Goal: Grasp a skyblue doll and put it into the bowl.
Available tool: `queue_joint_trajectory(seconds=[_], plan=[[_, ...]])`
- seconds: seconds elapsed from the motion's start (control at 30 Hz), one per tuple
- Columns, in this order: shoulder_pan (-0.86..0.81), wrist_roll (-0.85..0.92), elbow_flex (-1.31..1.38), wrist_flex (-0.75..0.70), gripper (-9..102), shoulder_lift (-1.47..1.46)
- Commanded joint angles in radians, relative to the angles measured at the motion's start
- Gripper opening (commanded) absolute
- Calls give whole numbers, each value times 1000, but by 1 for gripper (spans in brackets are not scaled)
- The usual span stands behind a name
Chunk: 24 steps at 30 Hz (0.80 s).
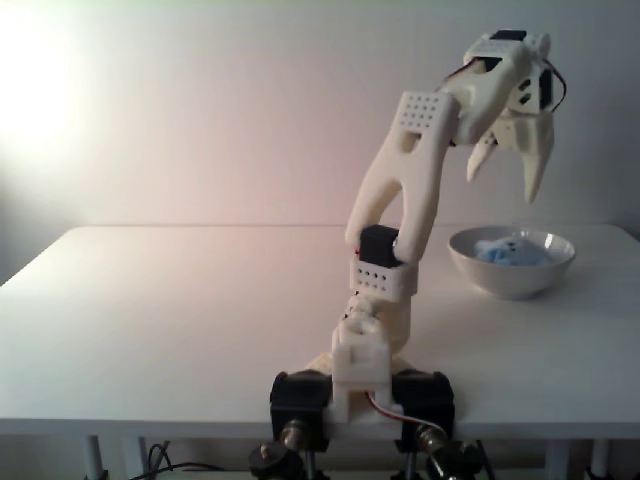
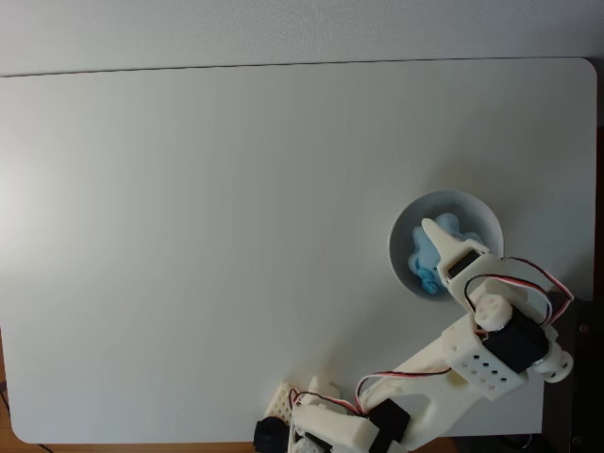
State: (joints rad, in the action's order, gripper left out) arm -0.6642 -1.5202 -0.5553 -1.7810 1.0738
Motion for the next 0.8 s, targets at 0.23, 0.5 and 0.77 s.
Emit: queue_joint_trajectory(seconds=[0.23,0.5,0.77], plan=[[229,-3,25,-54,-1,333],[413,8,26,-52,3,426],[580,11,15,54,3,482]])
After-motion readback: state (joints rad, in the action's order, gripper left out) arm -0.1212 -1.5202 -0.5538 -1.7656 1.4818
